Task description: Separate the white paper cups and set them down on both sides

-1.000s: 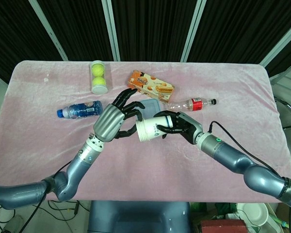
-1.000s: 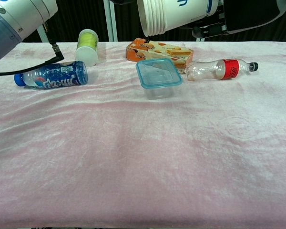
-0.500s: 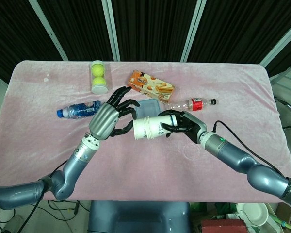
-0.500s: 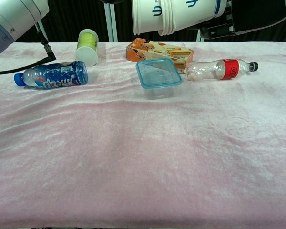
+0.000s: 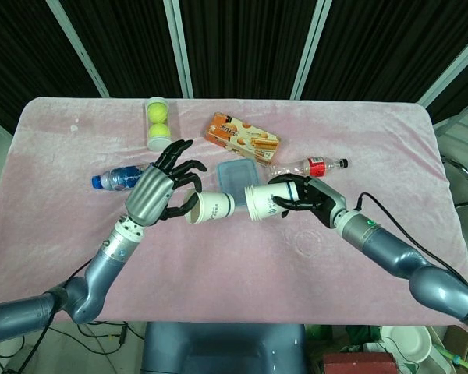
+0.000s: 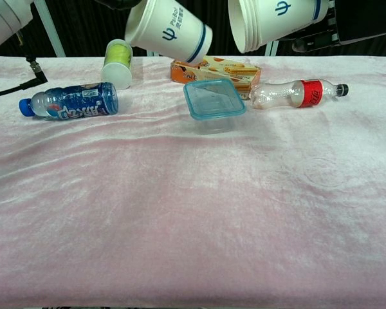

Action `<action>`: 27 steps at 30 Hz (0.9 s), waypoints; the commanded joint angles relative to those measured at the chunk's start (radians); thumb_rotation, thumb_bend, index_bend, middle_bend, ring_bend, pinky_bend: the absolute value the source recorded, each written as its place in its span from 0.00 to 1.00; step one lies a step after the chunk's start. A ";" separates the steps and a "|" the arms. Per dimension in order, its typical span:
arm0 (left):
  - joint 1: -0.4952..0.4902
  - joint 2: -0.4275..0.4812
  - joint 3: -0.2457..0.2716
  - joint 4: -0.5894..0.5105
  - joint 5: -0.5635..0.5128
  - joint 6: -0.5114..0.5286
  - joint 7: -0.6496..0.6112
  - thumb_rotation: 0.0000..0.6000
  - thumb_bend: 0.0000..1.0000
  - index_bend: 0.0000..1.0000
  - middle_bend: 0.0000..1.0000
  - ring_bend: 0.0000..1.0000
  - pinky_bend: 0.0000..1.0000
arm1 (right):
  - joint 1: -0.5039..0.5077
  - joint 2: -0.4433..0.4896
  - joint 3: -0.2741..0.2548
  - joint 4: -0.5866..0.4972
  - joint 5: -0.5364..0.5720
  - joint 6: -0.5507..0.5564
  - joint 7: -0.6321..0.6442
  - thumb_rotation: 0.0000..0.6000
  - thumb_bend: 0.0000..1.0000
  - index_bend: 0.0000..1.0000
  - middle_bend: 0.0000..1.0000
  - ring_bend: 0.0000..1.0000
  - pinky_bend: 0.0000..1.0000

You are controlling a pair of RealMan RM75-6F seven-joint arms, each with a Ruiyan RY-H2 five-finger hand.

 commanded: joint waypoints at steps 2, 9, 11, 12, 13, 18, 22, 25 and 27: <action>0.025 0.079 0.019 -0.045 -0.020 -0.030 0.051 1.00 0.63 0.69 0.33 0.00 0.07 | -0.010 0.026 -0.058 -0.006 -0.084 0.085 -0.099 1.00 0.40 0.62 0.50 0.56 0.54; 0.036 0.278 0.037 -0.220 -0.154 -0.198 0.189 1.00 0.63 0.68 0.33 0.00 0.07 | 0.009 0.072 -0.180 -0.034 -0.192 0.174 -0.265 1.00 0.40 0.62 0.50 0.56 0.54; 0.041 0.350 0.049 -0.270 -0.216 -0.249 0.256 1.00 0.63 0.68 0.32 0.00 0.07 | 0.023 0.083 -0.237 -0.042 -0.231 0.206 -0.343 1.00 0.40 0.62 0.50 0.56 0.54; 0.042 0.380 0.053 -0.292 -0.248 -0.271 0.285 1.00 0.63 0.68 0.32 0.00 0.06 | 0.028 0.081 -0.264 -0.046 -0.249 0.236 -0.383 1.00 0.40 0.62 0.50 0.56 0.54; 0.041 0.402 0.054 -0.312 -0.277 -0.286 0.308 1.00 0.63 0.67 0.31 0.00 0.06 | 0.032 0.075 -0.286 -0.051 -0.257 0.273 -0.417 1.00 0.40 0.62 0.50 0.56 0.54; 0.050 0.475 0.086 -0.353 -0.399 -0.324 0.431 1.00 0.63 0.67 0.31 0.00 0.05 | 0.054 0.006 -0.430 -0.062 -0.333 0.521 -0.735 1.00 0.40 0.62 0.48 0.56 0.54; 0.052 0.480 0.129 -0.330 -0.503 -0.357 0.514 1.00 0.63 0.66 0.31 0.00 0.04 | 0.067 -0.097 -0.528 -0.068 -0.338 0.730 -1.061 1.00 0.41 0.62 0.48 0.55 0.54; 0.053 0.449 0.142 -0.295 -0.522 -0.364 0.518 1.00 0.63 0.66 0.30 0.00 0.03 | 0.076 -0.163 -0.564 -0.048 -0.328 0.818 -1.206 1.00 0.41 0.62 0.48 0.54 0.54; 0.055 0.426 0.149 -0.263 -0.523 -0.368 0.514 1.00 0.63 0.65 0.30 0.00 0.02 | 0.078 -0.198 -0.578 -0.030 -0.333 0.860 -1.268 1.00 0.41 0.62 0.48 0.54 0.53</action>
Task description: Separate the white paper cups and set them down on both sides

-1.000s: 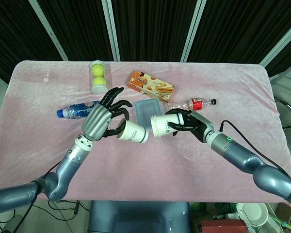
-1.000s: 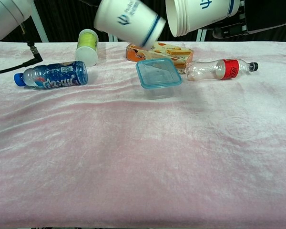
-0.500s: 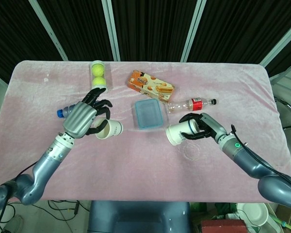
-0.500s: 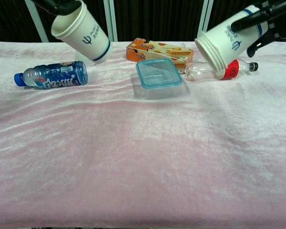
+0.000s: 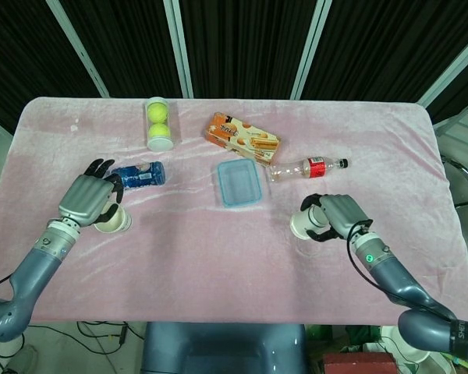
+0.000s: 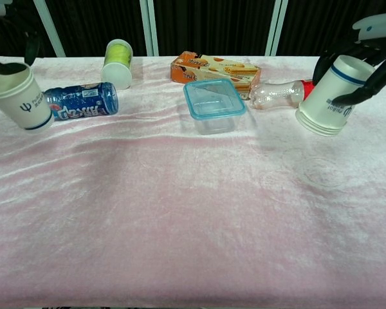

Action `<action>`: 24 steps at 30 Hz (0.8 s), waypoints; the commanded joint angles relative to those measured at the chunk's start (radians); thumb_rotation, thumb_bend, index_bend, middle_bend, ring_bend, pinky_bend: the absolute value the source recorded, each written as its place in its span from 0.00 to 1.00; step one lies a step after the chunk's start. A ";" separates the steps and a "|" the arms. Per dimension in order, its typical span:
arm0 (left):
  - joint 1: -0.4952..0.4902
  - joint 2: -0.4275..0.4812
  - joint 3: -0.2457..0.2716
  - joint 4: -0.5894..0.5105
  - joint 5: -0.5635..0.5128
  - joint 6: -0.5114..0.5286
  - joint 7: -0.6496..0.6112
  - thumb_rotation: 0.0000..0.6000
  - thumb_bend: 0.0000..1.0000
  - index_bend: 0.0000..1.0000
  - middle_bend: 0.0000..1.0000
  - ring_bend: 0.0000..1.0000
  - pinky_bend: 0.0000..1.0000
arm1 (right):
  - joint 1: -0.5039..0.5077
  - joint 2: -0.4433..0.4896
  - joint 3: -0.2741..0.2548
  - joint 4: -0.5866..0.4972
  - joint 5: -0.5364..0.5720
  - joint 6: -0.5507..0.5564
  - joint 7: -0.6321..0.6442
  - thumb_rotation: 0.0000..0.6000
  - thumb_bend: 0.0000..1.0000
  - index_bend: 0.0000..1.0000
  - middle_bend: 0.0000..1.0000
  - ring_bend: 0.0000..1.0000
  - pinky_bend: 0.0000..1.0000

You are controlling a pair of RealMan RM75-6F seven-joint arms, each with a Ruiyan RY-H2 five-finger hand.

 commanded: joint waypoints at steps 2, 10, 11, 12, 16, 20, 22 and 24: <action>0.003 -0.057 0.020 0.076 -0.008 -0.020 -0.005 1.00 0.62 0.65 0.30 0.00 0.02 | 0.022 -0.160 -0.116 0.041 -0.031 0.224 -0.278 1.00 0.41 0.62 0.48 0.54 0.53; 0.002 -0.168 0.022 0.215 0.012 -0.042 -0.059 1.00 0.61 0.63 0.29 0.00 0.01 | 0.019 -0.252 -0.138 0.140 -0.052 0.238 -0.299 1.00 0.41 0.62 0.48 0.54 0.53; 0.002 -0.180 0.024 0.230 0.017 -0.044 -0.063 1.00 0.61 0.63 0.29 0.00 0.01 | 0.016 -0.264 -0.140 0.155 -0.057 0.236 -0.292 1.00 0.41 0.62 0.48 0.53 0.53; 0.002 -0.188 0.027 0.241 0.022 -0.046 -0.064 1.00 0.61 0.63 0.29 0.00 0.01 | 0.015 -0.271 -0.143 0.165 -0.059 0.232 -0.287 1.00 0.41 0.62 0.47 0.53 0.53; 0.003 -0.214 0.037 0.275 0.031 -0.052 -0.061 1.00 0.60 0.62 0.28 0.00 0.00 | 0.013 -0.294 -0.145 0.194 -0.070 0.220 -0.270 1.00 0.41 0.62 0.47 0.53 0.53; 0.008 -0.228 0.036 0.291 0.025 -0.050 -0.063 1.00 0.59 0.60 0.27 0.00 0.00 | 0.011 -0.313 -0.144 0.214 -0.086 0.225 -0.269 1.00 0.41 0.62 0.47 0.53 0.52; 0.009 -0.231 0.037 0.294 0.023 -0.052 -0.061 1.00 0.58 0.58 0.27 0.00 0.00 | 0.010 -0.315 -0.143 0.214 -0.082 0.220 -0.268 1.00 0.41 0.62 0.47 0.53 0.52; 0.010 -0.234 0.038 0.297 0.024 -0.052 -0.062 1.00 0.58 0.57 0.27 0.00 0.00 | 0.009 -0.317 -0.142 0.214 -0.080 0.218 -0.266 1.00 0.41 0.62 0.47 0.53 0.52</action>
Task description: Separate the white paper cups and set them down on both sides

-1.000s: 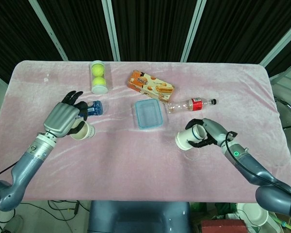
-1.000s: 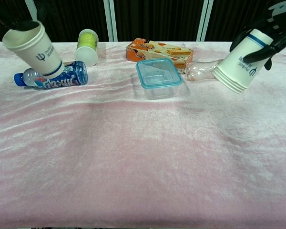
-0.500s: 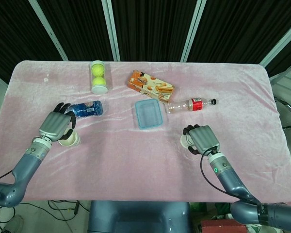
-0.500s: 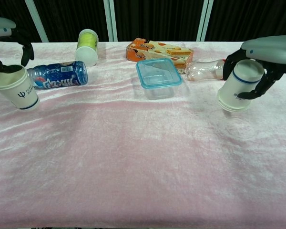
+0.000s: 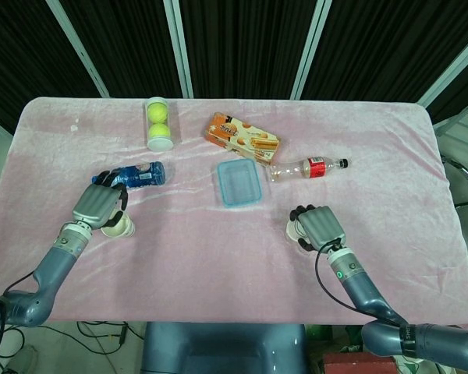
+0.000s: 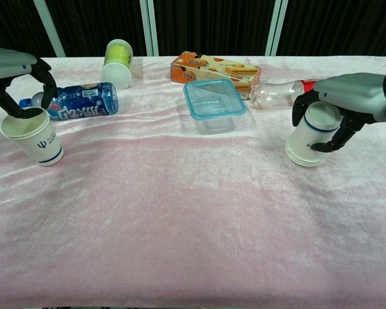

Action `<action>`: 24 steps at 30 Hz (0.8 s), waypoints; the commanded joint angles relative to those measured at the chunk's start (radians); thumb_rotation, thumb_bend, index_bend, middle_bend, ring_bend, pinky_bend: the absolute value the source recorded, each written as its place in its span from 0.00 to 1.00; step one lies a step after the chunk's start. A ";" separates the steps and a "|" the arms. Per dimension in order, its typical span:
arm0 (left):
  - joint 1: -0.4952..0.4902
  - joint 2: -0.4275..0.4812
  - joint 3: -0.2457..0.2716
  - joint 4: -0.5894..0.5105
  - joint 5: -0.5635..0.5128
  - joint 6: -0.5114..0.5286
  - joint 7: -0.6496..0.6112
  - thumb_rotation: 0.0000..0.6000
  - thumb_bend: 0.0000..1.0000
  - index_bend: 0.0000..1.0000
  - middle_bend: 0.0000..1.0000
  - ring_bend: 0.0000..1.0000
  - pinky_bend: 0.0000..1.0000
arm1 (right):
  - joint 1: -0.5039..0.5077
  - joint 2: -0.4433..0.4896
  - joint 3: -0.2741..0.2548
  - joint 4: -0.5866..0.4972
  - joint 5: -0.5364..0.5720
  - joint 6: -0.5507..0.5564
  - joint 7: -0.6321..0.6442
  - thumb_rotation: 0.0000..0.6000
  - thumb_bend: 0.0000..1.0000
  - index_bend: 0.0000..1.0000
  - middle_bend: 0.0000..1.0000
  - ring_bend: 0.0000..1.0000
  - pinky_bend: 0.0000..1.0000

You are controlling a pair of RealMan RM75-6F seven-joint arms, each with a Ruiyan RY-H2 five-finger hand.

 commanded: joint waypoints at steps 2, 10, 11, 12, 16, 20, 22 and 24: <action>0.004 -0.008 0.004 0.008 0.003 0.000 0.001 1.00 0.58 0.56 0.26 0.00 0.00 | -0.003 -0.004 0.000 0.004 -0.002 0.000 -0.002 1.00 0.41 0.62 0.47 0.53 0.52; 0.007 -0.009 0.007 0.011 0.006 -0.014 -0.007 1.00 0.46 0.45 0.23 0.00 0.00 | -0.005 0.003 0.005 -0.010 0.003 -0.007 -0.006 1.00 0.41 0.62 0.47 0.53 0.52; 0.008 -0.006 0.008 0.009 0.007 -0.016 -0.008 1.00 0.45 0.44 0.22 0.00 0.00 | -0.005 0.005 0.006 -0.013 0.006 -0.009 -0.007 1.00 0.41 0.62 0.47 0.53 0.52; 0.008 -0.003 0.008 0.005 0.009 -0.019 -0.010 1.00 0.44 0.43 0.22 0.00 0.00 | -0.004 0.006 0.007 -0.015 0.008 -0.011 -0.009 1.00 0.41 0.62 0.47 0.53 0.52; 0.008 0.010 0.013 -0.014 0.015 -0.030 -0.016 1.00 0.38 0.40 0.21 0.00 0.00 | -0.002 0.010 0.007 -0.026 0.023 -0.022 -0.015 1.00 0.41 0.62 0.46 0.52 0.52; 0.011 0.019 0.005 -0.026 0.018 -0.017 -0.018 1.00 0.31 0.37 0.20 0.00 0.00 | 0.001 0.018 0.011 -0.037 0.044 -0.031 -0.019 1.00 0.40 0.61 0.44 0.52 0.50; 0.012 0.023 -0.001 -0.028 0.020 -0.009 -0.020 1.00 0.30 0.35 0.19 0.00 0.00 | 0.003 0.023 0.012 -0.042 0.057 -0.038 -0.022 1.00 0.36 0.54 0.40 0.48 0.47; 0.014 0.026 -0.006 -0.032 0.023 -0.001 -0.025 1.00 0.30 0.34 0.18 0.00 0.00 | 0.005 0.028 0.011 -0.047 0.073 -0.045 -0.029 1.00 0.31 0.47 0.35 0.43 0.44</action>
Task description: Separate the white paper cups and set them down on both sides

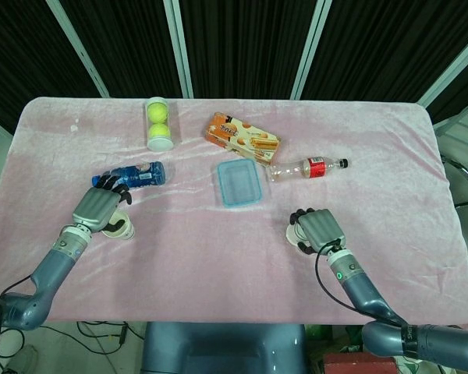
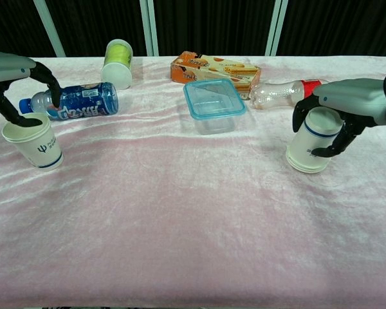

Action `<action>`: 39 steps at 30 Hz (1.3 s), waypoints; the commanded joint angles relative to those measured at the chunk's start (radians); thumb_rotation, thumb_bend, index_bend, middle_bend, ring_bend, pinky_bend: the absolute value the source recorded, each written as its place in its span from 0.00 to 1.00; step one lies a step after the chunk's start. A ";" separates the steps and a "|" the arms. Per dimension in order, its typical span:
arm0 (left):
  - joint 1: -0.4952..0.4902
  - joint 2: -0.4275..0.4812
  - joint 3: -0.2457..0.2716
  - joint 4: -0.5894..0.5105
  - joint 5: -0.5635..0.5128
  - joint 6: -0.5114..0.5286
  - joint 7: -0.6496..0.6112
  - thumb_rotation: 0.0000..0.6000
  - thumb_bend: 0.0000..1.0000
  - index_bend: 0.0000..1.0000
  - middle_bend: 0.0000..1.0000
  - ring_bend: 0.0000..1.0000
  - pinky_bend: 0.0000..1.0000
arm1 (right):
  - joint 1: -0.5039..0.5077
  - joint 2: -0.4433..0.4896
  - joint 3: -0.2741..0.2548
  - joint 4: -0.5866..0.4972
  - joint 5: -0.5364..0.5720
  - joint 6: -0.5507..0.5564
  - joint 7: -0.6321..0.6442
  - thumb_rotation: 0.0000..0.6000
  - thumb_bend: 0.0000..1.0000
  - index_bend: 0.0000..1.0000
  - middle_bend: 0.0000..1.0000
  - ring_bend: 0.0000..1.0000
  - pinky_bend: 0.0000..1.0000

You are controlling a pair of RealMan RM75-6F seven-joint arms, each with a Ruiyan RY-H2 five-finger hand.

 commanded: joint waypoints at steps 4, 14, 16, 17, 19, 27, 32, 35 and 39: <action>0.005 0.021 -0.015 -0.018 0.015 0.018 -0.020 1.00 0.29 0.33 0.18 0.00 0.00 | 0.010 0.017 -0.008 -0.013 0.049 -0.010 -0.046 1.00 0.19 0.35 0.25 0.35 0.40; 0.016 0.084 -0.032 -0.086 0.045 0.029 -0.064 1.00 0.22 0.24 0.10 0.00 0.00 | 0.047 0.062 -0.012 -0.071 0.163 -0.044 -0.108 1.00 0.02 0.07 0.00 0.12 0.22; 0.023 0.104 -0.036 -0.106 0.057 0.042 -0.075 1.00 0.22 0.23 0.09 0.00 0.00 | 0.039 0.085 0.002 -0.090 0.150 -0.032 -0.076 1.00 0.02 0.06 0.00 0.12 0.22; 0.030 0.117 -0.038 -0.118 0.067 0.055 -0.080 1.00 0.22 0.22 0.08 0.00 0.00 | 0.031 0.103 0.009 -0.100 0.135 -0.019 -0.057 1.00 0.02 0.06 0.00 0.12 0.21; 0.054 0.159 -0.038 -0.156 0.091 0.097 -0.090 1.00 0.22 0.22 0.07 0.00 0.00 | -0.005 0.165 0.022 -0.129 0.094 0.033 -0.007 1.00 0.02 0.06 0.00 0.12 0.21; 0.263 0.343 0.031 -0.326 0.257 0.370 -0.170 1.00 0.22 0.21 0.05 0.00 0.00 | -0.247 0.389 -0.062 -0.076 -0.188 0.294 0.205 1.00 0.02 0.06 0.00 0.11 0.19; 0.425 0.363 0.133 -0.308 0.420 0.547 -0.229 1.00 0.22 0.20 0.05 0.00 0.00 | -0.370 0.395 -0.130 0.080 -0.364 0.415 0.382 1.00 0.03 0.06 0.00 0.11 0.19; 0.502 0.347 0.179 -0.249 0.491 0.627 -0.263 1.00 0.22 0.19 0.05 0.00 0.00 | -0.424 0.375 -0.155 0.156 -0.426 0.471 0.441 1.00 0.03 0.06 0.00 0.11 0.19; 0.590 0.290 0.214 -0.131 0.553 0.716 -0.372 1.00 0.22 0.19 0.04 0.00 0.00 | -0.500 0.331 -0.179 0.226 -0.491 0.556 0.497 1.00 0.03 0.06 0.00 0.11 0.19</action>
